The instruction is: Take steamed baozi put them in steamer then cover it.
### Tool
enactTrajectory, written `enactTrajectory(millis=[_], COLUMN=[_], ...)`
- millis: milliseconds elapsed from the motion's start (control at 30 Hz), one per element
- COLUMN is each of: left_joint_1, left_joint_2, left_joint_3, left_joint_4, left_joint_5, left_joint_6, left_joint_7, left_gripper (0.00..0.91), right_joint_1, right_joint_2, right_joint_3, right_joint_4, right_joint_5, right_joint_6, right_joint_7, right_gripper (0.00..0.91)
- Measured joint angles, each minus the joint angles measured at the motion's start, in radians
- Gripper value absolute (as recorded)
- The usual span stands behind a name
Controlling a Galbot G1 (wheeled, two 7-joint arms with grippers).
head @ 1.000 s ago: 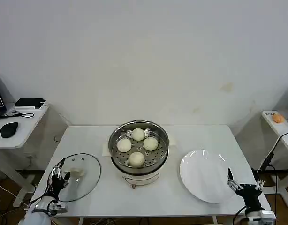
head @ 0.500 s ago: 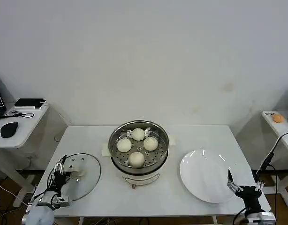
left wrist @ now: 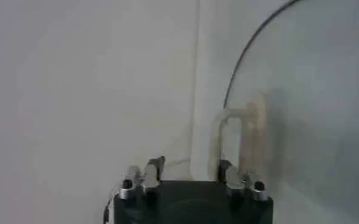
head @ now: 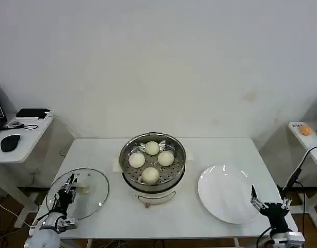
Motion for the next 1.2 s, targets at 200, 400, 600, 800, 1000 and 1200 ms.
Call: enactTrajectory(millis=[200, 400, 600, 800, 1000, 1200], left_joint_1=[0.016, 0.028, 0.039, 0.036, 0.035, 0.015], left_joint_2=[0.0, 0.01, 0.035, 0.073, 0.114, 0.137], left_joint_3=[-0.009, -0.032, -0.064, -0.088, -0.076, -0.007], left_joint_4=[-0.024, -0.059, -0.136, -0.254, -0.379, -0.506], left_joint_5=[-0.01, -0.011, -0.029, -0.056, -0.079, -0.093], left_joint_6=[-0.011, -0.015, 0.027, 0.115, 0.202, 0.283], left_joint_7=[-0.026, -0.056, -0.042, 0.027, 0.121, 0.221], left_gripper=[0.0, 0.0, 0.0, 0.0, 0.0, 0.0], right_joint_1=[-0.005, -0.004, -0.015, -0.026, -0.038, -0.061], right_joint_2=[0.001, -0.001, -0.017, -0.022, -0.018, -0.005], right_joint_3=[-0.003, -0.009, -0.015, -0.022, -0.037, -0.057], right_joint_4=[0.0, 0.0, 0.008, 0.006, 0.006, 0.018], right_joint_5=[0.0, -0.004, -0.013, -0.027, -0.046, -0.075], right_joint_6=[0.001, -0.001, -0.009, -0.002, 0.008, 0.026], right_joint_7=[-0.003, -0.009, -0.027, -0.045, -0.054, -0.054], right_gripper=[0.907, 0.907, 0.907, 0.907, 0.907, 0.907])
